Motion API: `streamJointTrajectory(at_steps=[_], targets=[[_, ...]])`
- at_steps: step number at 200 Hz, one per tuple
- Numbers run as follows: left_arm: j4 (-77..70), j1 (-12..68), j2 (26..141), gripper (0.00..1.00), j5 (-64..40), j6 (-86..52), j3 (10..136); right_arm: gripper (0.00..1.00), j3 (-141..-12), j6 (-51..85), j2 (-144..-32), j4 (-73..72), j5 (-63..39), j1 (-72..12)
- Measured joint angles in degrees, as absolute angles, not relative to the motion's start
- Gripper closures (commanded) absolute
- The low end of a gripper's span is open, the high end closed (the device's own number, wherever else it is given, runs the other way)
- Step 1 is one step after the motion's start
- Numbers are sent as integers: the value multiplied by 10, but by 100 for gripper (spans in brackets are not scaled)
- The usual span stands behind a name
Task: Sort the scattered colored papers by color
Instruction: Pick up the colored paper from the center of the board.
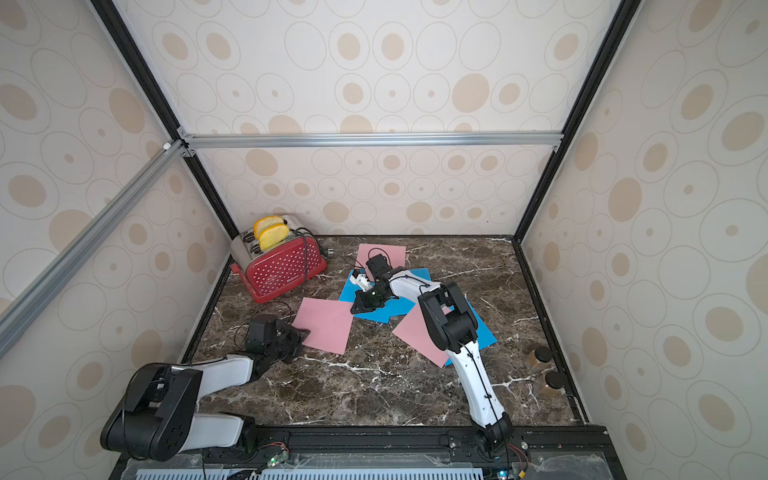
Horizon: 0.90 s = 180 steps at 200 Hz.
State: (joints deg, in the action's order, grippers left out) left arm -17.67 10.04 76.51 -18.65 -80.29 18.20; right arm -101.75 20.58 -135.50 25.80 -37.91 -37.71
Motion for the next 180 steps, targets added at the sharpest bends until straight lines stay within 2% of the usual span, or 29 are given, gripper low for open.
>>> streamJointTrajectory(at_steps=[29,91,124,158,180], targets=[[-110,100,746,100,-176,-767,189,100,-1018,205,-1355,259,-378,-376],[-52,100,741,100,-173,-676,224,100,-1023,194,-1341,294,-334,-375],[-33,100,683,100,-187,-605,256,96,-1041,174,-1324,351,-288,-369],[8,100,635,100,-233,-512,309,90,-1049,151,-1258,400,-254,-357],[62,100,613,100,-273,-458,333,79,-1042,141,-1190,418,-241,-345]])
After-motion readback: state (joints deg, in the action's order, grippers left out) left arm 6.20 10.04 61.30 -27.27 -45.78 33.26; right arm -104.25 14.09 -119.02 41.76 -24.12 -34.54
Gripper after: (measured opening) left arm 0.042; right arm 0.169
